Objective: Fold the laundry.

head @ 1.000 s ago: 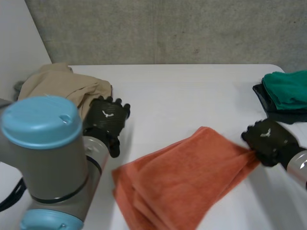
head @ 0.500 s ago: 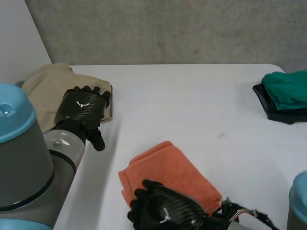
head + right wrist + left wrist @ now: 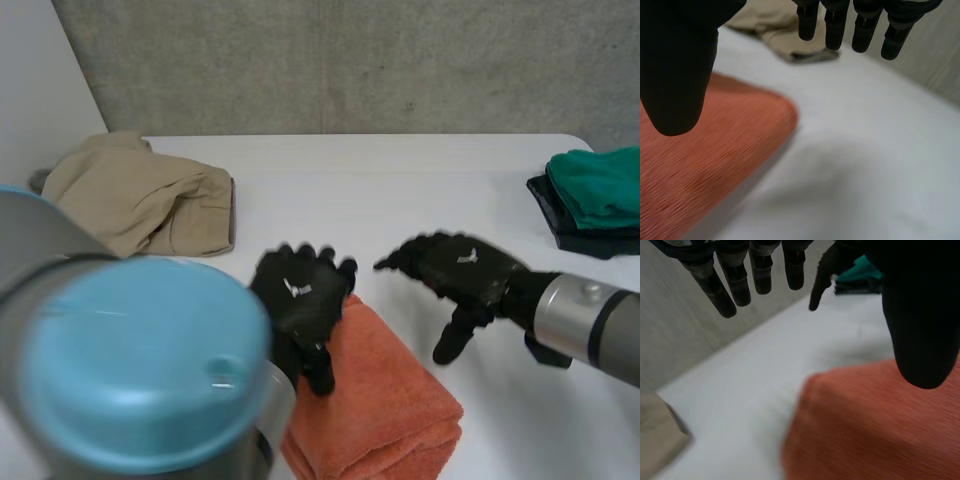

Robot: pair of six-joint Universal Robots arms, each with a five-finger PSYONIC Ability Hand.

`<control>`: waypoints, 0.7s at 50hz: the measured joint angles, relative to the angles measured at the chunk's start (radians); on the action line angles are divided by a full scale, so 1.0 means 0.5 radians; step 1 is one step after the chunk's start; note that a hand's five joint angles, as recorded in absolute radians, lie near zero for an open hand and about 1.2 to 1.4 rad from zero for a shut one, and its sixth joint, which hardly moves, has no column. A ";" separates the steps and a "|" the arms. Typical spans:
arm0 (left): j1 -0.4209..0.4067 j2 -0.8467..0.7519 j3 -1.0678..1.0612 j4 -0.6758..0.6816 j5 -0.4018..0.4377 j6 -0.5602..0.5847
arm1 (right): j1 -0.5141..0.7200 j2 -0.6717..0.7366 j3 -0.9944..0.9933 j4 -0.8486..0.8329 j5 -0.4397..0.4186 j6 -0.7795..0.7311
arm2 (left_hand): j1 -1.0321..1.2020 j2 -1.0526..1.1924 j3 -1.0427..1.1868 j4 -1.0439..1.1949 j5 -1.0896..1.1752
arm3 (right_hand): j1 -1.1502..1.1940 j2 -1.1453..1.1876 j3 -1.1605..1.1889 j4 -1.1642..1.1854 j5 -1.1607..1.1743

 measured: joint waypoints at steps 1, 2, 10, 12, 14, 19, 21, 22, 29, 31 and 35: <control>-0.014 -0.048 0.020 -0.031 -0.006 -0.061 | 0.012 0.056 -0.020 0.045 0.009 -0.011 | 0.000 0.000 0.000 0.000 0.000 | 0.000 0.000 0.000 0.000 0.000; -0.023 -0.099 0.043 -0.064 -0.011 -0.126 | 0.027 0.113 -0.035 0.086 0.018 -0.022 | 0.000 0.000 0.000 0.000 0.000 | 0.000 0.000 0.000 0.000 0.000; -0.028 -0.393 0.143 -0.237 -0.010 -0.451 | 0.157 0.329 -0.010 0.093 0.067 -0.094 | 0.000 0.000 0.000 0.000 0.000 | 0.000 0.000 0.000 0.000 0.000; -0.027 -0.431 0.151 -0.247 -0.011 -0.470 | 0.181 0.336 0.012 0.049 0.085 -0.118 | 0.000 0.000 0.000 0.000 0.000 | 0.000 0.000 0.000 0.000 0.000; -0.025 -0.483 0.157 -0.254 -0.015 -0.481 | 0.212 0.337 0.041 -0.026 0.122 -0.162 | 0.000 0.000 0.000 0.000 0.000 | 0.000 0.000 0.000 0.000 0.000; -0.017 -0.551 0.157 -0.257 -0.042 -0.460 | 0.244 0.327 0.077 -0.151 0.209 -0.260 | 0.000 0.000 0.000 0.000 0.000 | 0.000 0.000 0.000 0.000 0.000; -0.010 -0.556 0.157 -0.259 -0.066 -0.441 | 0.251 0.315 0.084 -0.203 0.257 -0.315 | -0.021 0.000 0.000 0.000 0.001 | 0.000 0.000 0.000 0.000 0.000; -0.003 -0.548 0.156 -0.259 -0.081 -0.427 | 0.253 0.304 0.087 -0.226 0.279 -0.345 | -0.028 0.000 0.000 0.000 0.000 | 0.000 0.000 0.000 0.000 0.000; 0.077 -0.315 0.164 -0.234 -0.114 -0.330 | 0.271 0.138 0.138 -0.308 0.389 -0.542 | -0.028 0.000 0.000 0.000 0.000 | 0.000 0.000 0.000 0.000 -0.002; 0.120 -0.222 0.178 -0.220 -0.096 -0.290 | 0.277 0.063 0.180 -0.320 0.396 -0.602 | -0.028 0.000 0.000 0.000 0.000 | 0.000 0.000 0.000 0.000 -0.002; 0.230 -0.061 0.216 -0.205 -0.018 -0.204 | 0.275 -0.090 0.298 -0.323 0.351 -0.714 | -0.028 -0.001 0.000 0.000 0.000 | 0.000 0.000 0.000 0.000 -0.002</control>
